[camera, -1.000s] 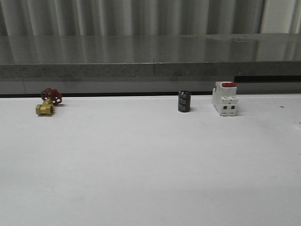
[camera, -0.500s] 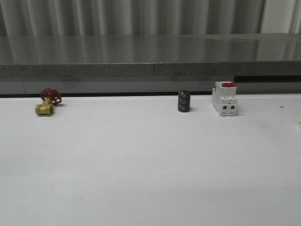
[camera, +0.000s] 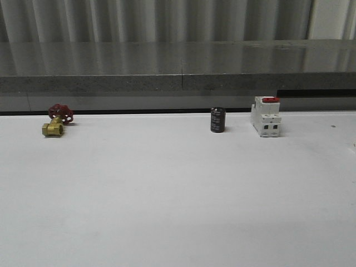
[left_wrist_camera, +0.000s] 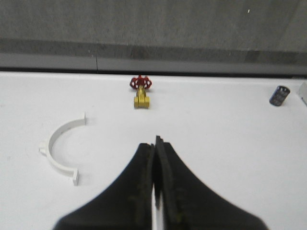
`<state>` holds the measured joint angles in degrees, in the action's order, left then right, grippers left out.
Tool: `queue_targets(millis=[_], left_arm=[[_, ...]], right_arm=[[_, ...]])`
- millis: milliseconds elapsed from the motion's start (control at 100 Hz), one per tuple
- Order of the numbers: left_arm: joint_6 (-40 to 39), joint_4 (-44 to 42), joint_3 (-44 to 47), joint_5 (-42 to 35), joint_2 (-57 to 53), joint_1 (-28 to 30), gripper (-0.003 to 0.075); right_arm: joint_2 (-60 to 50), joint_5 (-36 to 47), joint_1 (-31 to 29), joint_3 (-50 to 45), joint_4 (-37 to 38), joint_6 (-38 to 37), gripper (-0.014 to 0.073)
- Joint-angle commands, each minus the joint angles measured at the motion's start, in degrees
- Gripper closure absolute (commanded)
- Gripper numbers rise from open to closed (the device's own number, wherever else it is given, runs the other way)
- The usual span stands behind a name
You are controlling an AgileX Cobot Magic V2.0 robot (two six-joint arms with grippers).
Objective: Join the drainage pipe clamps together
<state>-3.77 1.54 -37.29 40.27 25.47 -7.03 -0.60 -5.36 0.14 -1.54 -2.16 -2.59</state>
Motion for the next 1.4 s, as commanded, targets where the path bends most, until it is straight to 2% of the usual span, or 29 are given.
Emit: queue_targets(millis=[0,390,460,520,540,550,590,600,620,680,760,1010,1240,1390], left_arm=[[-0.45,0.58,-2.84,-0.32,4.62,-0.41,0.0741],[-0.45,0.58,-2.84,4.07,10.9,-0.41,0.0739],[-0.45,0.58,-2.84,4.42,10.9,-0.41,0.0702],[-0.45,0.58,-2.84,4.86,10.9,-0.41,0.0616],[-0.45,0.58,-2.84,5.0,10.9,-0.41,0.0563],[-0.45,0.58,-2.84,5.12,10.9,-0.41,0.0563],[-0.45,0.58,-2.84,5.41,10.9,-0.41,0.0451],[-0.45,0.58,-2.84,5.41,10.9,-0.41,0.0451],[-0.45,0.58,-2.84,5.39,10.9,-0.41,0.0384],[-0.45,0.58,-2.84,5.39,10.9,-0.41,0.0253],[-0.45,1.5,-2.84,5.39,10.9,-0.41,0.018],[-0.45,0.43,-3.26,3.47,13.11,-0.04,0.0177],[-0.45,-4.75,-8.52,1.44,25.63,3.31,0.0177],[1.0,-4.41,-14.08,0.83,36.33,7.22,0.0177]], right_arm=[[-1.1,4.73,0.11,0.95,0.02,0.32,0.0661],[-1.1,4.73,0.11,0.95,0.02,0.32,0.0661],[-1.1,4.73,0.11,0.95,0.02,0.32,0.0661],[-1.1,4.73,0.11,0.95,0.02,0.32,0.0661],[-1.1,4.73,0.11,0.95,0.02,0.32,0.0661],[-1.1,4.73,0.11,0.95,0.02,0.32,0.0661],[-1.1,4.73,0.11,0.95,0.02,0.32,0.0661],[-1.1,4.73,0.11,0.95,0.02,0.32,0.0661],[-1.1,4.73,0.11,0.95,0.02,0.32,0.0661],[-1.1,4.73,0.11,0.95,0.02,0.32,0.0661],[-1.1,4.73,0.11,0.95,0.02,0.32,0.0661],[-1.1,4.73,0.11,0.95,0.02,0.32,0.0661],[-1.1,4.73,0.11,0.95,0.02,0.32,0.0661],[-1.1,4.73,0.11,0.95,0.02,0.32,0.0661]])
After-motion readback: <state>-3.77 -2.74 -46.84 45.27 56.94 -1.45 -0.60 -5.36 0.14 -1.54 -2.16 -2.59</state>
